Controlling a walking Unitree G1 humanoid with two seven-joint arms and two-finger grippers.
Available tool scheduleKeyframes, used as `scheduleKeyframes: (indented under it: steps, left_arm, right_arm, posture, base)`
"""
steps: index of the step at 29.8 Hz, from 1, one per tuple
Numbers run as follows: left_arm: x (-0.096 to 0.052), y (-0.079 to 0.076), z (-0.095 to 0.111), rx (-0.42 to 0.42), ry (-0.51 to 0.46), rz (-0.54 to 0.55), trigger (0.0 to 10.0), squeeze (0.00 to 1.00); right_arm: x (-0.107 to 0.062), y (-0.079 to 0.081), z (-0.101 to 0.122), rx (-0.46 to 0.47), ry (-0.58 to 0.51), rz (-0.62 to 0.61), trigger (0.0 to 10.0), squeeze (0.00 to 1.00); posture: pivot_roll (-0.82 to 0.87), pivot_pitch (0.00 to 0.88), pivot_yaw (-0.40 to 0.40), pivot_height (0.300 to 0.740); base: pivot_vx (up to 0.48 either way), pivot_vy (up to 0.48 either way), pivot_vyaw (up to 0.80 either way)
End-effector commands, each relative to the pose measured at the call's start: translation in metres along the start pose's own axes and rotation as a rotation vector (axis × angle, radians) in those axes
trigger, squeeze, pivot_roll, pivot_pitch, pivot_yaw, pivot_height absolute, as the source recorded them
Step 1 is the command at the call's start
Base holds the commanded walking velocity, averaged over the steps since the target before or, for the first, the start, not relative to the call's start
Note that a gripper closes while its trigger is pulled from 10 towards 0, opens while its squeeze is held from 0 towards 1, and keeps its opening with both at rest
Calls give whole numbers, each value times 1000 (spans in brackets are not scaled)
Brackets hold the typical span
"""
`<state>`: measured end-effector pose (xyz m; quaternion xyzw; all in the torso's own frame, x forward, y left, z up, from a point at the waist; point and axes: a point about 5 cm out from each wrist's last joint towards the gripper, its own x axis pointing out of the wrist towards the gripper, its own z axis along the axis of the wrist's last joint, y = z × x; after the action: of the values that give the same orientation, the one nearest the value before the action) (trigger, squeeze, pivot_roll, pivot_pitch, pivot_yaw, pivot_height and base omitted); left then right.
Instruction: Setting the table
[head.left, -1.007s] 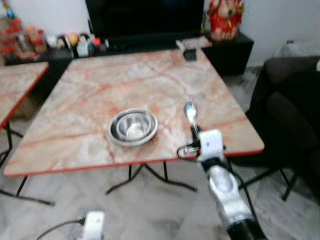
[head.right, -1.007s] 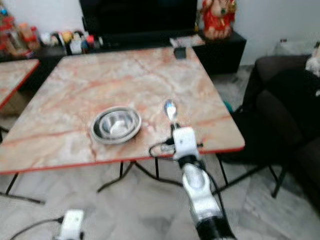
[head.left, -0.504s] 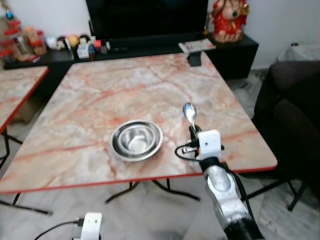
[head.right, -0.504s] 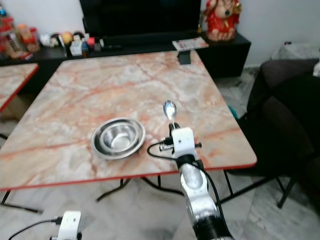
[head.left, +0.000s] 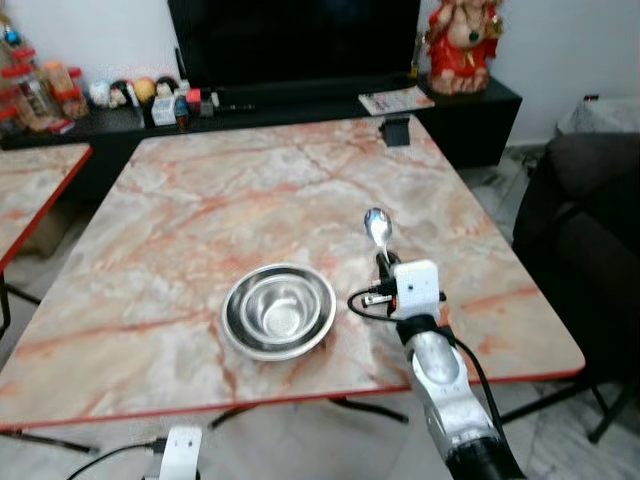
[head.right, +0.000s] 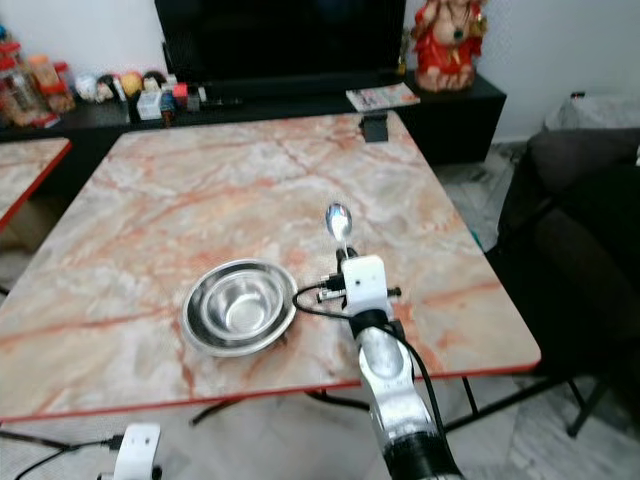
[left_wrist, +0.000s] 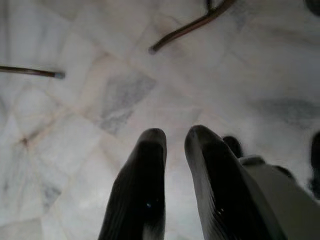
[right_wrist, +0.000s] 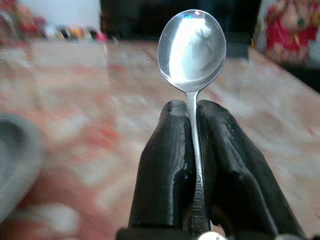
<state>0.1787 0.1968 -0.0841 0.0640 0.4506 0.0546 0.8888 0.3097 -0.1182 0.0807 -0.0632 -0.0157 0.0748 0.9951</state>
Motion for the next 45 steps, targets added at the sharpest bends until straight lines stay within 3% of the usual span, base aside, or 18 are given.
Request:
scheduleKeyframes:
  steps: [1,10,16,19,33,45]
  left_arm:
    - [-1,4,-6,8,22,7,10000,0]
    - [-2,9,-9,9,32,16,10000,0]
    - [-2,11,-10,17,37,13,10000,0]
    - [-2,12,-11,15,37,14,10000,0]
    - [-2,14,-13,16,41,19,10000,0]
    - [-3,14,-15,11,54,13,10000,0]
  right_arm:
    - [2,0,-1,25,16,-20,10000,0]
    - [9,4,-8,115,88,-30,10000,0]
    - [12,3,-25,100,226,-75,10000,0]
    - [11,3,-28,149,248,-92,10000,0]
    - [16,15,-34,171,307,-39,10000,0]
    - [13,18,-45,189,382,-69,10000,0]
  posture:
    - [-86,0,57,740]
    - [-73,0,65,740]
    - [-69,0,72,740]
    - [-65,0,76,740]
    - [-56,0,72,740]
    - [-51,0,73,740]
  base:
    - [0,0,0]
    - [0,0,0]
    - [0,0,0]
    - [0,0,0]
    - [0,0,0]
    - [0,0,0]
